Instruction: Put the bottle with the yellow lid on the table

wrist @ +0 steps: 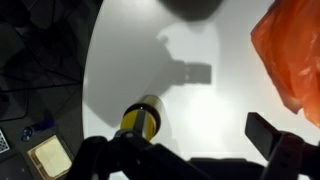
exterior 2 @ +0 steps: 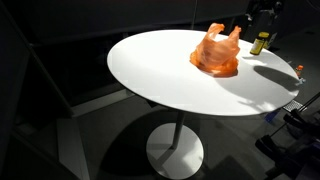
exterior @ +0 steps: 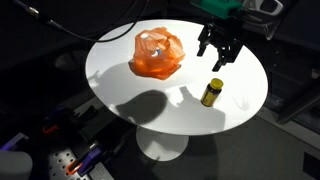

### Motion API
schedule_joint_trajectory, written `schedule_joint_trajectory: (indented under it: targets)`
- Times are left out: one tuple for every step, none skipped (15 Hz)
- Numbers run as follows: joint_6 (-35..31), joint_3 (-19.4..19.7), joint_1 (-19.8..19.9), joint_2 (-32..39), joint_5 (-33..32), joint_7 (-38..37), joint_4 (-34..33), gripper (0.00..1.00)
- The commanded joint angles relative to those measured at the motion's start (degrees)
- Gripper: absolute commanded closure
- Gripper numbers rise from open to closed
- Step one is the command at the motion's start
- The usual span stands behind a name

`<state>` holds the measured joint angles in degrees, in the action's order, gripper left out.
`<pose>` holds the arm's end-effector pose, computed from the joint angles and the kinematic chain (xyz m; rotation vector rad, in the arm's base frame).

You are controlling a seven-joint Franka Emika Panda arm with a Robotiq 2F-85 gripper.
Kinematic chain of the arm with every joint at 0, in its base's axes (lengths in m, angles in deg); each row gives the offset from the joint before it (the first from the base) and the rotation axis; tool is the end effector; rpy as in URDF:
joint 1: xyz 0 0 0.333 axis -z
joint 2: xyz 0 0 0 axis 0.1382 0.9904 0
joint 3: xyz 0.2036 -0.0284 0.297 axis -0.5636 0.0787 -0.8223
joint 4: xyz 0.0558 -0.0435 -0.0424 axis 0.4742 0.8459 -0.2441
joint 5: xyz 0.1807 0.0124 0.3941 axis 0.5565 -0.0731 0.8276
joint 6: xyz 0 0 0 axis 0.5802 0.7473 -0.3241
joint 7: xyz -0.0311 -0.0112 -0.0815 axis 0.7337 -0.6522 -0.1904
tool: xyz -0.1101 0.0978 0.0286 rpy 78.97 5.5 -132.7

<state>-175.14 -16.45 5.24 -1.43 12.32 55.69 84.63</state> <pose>0.6846 -0.2545 0.3042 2.9849 -0.8476 -0.3960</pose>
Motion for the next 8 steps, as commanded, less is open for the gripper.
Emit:
schedule_joint_trajectory:
  targets:
    - [6.7,-1.8,-3.0,-5.0,0.1,0.7,1.2,0.00]
    - [8.7,-2.1,-4.2,-5.8,-0.4,-0.2,1.0,0.00]
    - [10.4,-2.4,-5.4,-6.6,-0.6,-0.9,1.0,0.00]
    - [11.7,-2.6,-6.7,-7.4,-1.1,-1.7,1.2,0.01]
    - [12.2,-2.6,-8.3,-8.4,-2.1,-3.1,1.8,0.00]
    - [12.6,-2.7,-9.5,-9.2,-2.8,-4.0,2.3,0.00]
    - [12.4,-2.8,-10.8,-10.3,-3.9,-5.3,3.1,0.00]
    - [12.3,-2.9,-11.9,-11.3,-4.7,-6.3,3.9,0.00]
